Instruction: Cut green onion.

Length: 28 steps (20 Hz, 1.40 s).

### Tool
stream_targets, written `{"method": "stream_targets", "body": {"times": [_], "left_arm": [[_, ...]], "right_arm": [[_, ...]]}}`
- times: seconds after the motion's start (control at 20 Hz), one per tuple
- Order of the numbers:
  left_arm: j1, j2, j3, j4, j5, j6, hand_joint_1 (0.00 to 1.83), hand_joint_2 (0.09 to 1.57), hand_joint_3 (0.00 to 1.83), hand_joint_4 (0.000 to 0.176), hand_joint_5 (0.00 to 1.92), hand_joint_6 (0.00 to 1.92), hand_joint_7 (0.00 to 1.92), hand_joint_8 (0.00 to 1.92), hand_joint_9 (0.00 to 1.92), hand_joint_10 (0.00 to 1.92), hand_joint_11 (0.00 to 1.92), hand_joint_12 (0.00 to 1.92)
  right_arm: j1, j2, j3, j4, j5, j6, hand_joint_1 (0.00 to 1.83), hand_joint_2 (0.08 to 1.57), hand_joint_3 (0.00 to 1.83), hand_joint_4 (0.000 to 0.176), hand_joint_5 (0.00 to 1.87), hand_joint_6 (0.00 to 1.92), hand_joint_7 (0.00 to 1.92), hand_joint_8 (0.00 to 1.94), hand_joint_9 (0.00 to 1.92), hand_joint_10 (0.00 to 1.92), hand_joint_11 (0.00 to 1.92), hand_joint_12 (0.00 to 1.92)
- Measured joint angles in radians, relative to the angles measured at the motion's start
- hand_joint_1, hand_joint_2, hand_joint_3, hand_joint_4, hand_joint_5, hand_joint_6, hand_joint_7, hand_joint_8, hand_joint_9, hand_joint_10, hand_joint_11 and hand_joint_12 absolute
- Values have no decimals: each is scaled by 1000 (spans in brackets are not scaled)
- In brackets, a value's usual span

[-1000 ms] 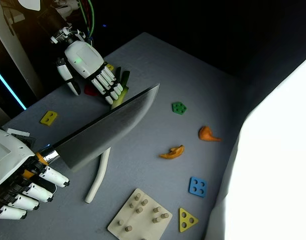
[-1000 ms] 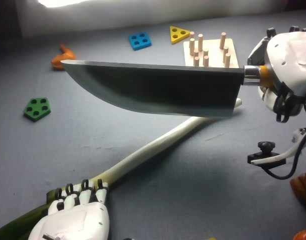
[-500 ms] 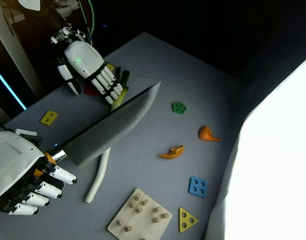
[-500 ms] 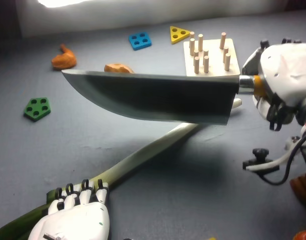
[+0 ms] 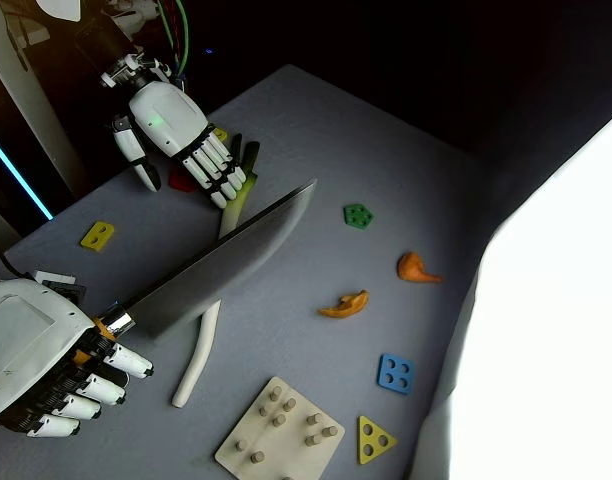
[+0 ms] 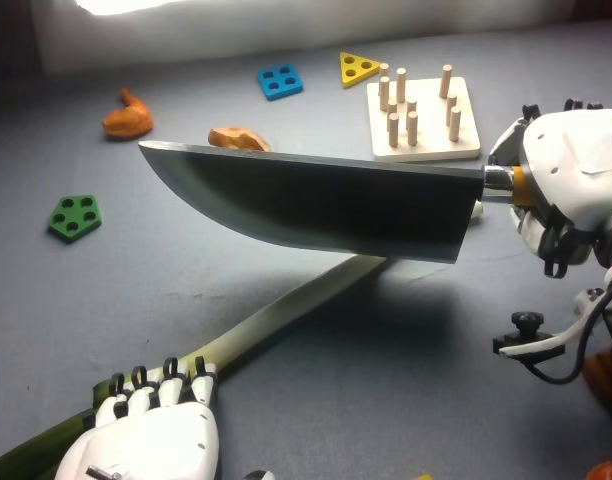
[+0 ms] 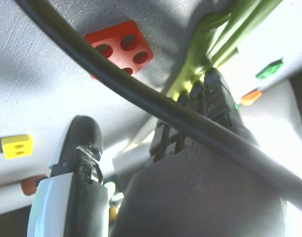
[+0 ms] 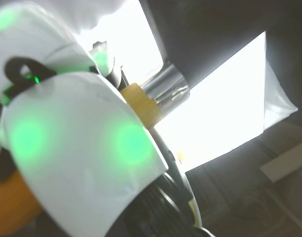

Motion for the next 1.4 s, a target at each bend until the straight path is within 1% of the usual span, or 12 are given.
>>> {"method": "stream_targets", "body": {"times": [0.25,0.3,0.5,0.6,0.65,0.7,0.85,0.9,0.95,1.05,1.2,1.4], "left_arm": [[0,0,0,1,0,0,466,1356,4,0,78,5,73,4,63,3,0,243],[0,0,0,1,0,0,420,1370,9,0,51,4,52,3,49,1,0,218],[0,0,0,1,-1,0,420,1367,5,0,60,6,63,5,59,4,0,233],[0,0,0,2,-1,0,463,1363,0,0,61,4,59,1,49,0,0,197],[0,0,0,2,-1,0,429,1367,2,0,56,1,53,1,38,2,0,184],[0,0,0,2,-1,0,416,1373,4,0,35,1,28,2,15,2,0,113],[0,0,0,1,-3,0,484,1357,0,0,49,4,49,4,34,7,0,143],[0,0,0,1,-3,0,448,1365,1,0,39,2,39,2,28,3,0,146],[0,0,0,1,-3,0,471,1361,0,0,46,4,46,4,32,4,0,156],[0,0,0,2,-3,0,417,1374,5,0,50,4,50,2,33,2,0,152],[0,0,0,2,-3,0,457,1363,0,0,50,2,60,2,42,3,0,178],[0,0,0,4,-2,0,464,1364,0,0,60,3,62,0,50,3,0,204]], "right_arm": [[-10,35,0,-8,-6,0,1543,1145,3,176,1182,1921,1402,1941,1486,1921,1523,1921],[-21,49,0,-8,-6,8,1552,1142,2,176,1148,1921,1399,1941,1486,1921,1522,1921],[-48,74,-13,-16,-3,20,1555,1141,2,176,1155,1921,1385,1941,1479,1921,1522,1921],[-64,92,-22,-20,-8,30,1543,1147,4,176,1151,1921,1393,1941,1490,1921,1533,1921],[-69,104,-25,-27,-10,30,1542,1148,5,176,1167,1921,1398,1941,1491,1921,1535,1921],[-74,116,-25,-24,-10,30,1553,1147,4,176,1176,1921,1399,1941,1493,1921,1540,1921],[-89,145,-37,-21,-3,34,1551,1141,1,176,1178,1921,1392,1941,1484,1921,1521,1921],[-93,154,-41,-19,-6,36,1558,1141,1,176,1166,1921,1389,1941,1483,1921,1521,1921],[-94,161,-45,-20,-10,41,1558,1141,1,176,1171,1921,1391,1941,1485,1921,1524,1921],[-94,164,-47,-19,-12,41,1572,1127,0,176,1208,1921,1399,1941,1496,1921,1540,1921],[-94,164,-47,-19,-11,41,1564,1133,0,176,1201,1921,1404,1941,1496,1921,1541,1921],[-42,178,-47,-7,-20,24,1541,1142,2,176,1172,1921,1403,1941,1487,1921,1523,1921]]}}
